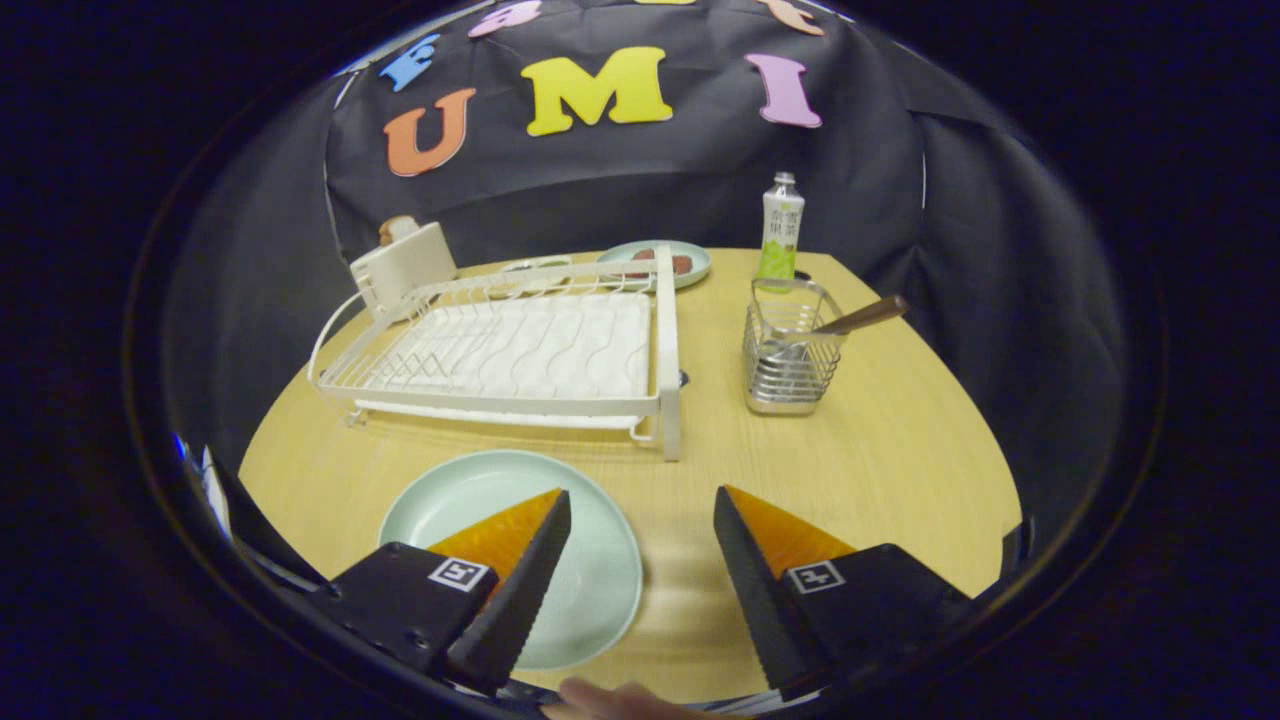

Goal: Take the plate from the dish rack, then take the spoon from the basket and place it into the plate.

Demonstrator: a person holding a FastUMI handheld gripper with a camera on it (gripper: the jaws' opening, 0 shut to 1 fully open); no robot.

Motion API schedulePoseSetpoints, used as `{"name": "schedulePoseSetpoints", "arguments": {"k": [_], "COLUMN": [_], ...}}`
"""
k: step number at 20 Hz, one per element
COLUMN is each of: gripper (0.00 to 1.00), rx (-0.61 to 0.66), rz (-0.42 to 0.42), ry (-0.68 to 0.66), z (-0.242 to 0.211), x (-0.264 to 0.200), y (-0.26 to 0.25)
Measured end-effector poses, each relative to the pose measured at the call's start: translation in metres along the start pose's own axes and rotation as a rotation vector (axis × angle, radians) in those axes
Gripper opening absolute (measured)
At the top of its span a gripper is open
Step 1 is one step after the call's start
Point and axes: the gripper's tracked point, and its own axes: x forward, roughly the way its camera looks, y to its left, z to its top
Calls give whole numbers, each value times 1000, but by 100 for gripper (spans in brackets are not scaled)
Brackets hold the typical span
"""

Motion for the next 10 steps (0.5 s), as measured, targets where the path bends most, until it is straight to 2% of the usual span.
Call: {"name": "schedulePoseSetpoints", "arguments": {"k": [2,10], "gripper": [97,99], "rx": [-12,-10], "rz": [-21,-3], "ry": [-65,-290], "z": [7,32], "x": [-9,-30], "y": [-8,-36]}}
